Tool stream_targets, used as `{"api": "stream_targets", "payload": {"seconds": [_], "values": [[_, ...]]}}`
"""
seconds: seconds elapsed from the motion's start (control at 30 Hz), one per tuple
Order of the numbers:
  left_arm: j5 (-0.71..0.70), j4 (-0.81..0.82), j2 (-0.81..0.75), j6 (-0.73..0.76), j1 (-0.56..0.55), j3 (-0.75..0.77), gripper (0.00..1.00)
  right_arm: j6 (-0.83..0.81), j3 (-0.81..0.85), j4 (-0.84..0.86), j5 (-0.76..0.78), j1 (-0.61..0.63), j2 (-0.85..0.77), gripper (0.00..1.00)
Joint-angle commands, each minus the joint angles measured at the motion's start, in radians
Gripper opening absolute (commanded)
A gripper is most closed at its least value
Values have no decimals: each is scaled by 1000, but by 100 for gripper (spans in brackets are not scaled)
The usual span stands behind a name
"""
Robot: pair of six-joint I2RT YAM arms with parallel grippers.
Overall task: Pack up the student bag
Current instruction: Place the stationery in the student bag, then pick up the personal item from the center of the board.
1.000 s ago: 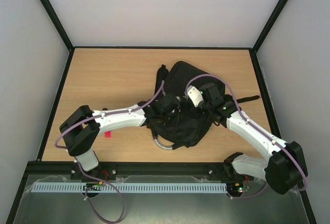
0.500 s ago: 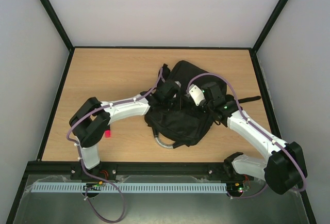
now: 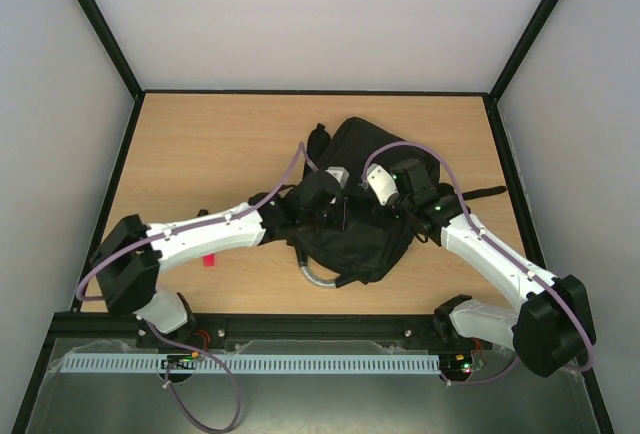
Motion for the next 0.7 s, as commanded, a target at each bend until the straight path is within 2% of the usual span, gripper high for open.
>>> {"api": "stream_targets", "payload": {"seconds": [0.0, 0.27, 0.43, 0.5, 0.53, 0.6, 0.67], "values": [[-132, -137, -98, 11, -23, -70, 6, -8, 3, -16, -40, -3, -19, 1], [-425, -379, -261, -55, -4, -144, 5, -7, 4, -20, -48, -3, -27, 1], [-458, -492, -357, -141, 118, -226, 5, -8, 4, -22, -53, -3, -27, 1], [-440, -518, -393, -166, 184, -273, 8, -8, 4, -22, -53, -3, -29, 1], [-427, -528, -411, -179, 215, -296, 15, -8, 4, -22, -54, -3, -29, 1], [-405, -540, -441, -189, 280, -338, 41, -10, 4, -22, -55, -3, -30, 1], [-388, -554, -458, -192, 332, -366, 55, -11, 4, -23, -55, -3, -30, 1]]}}
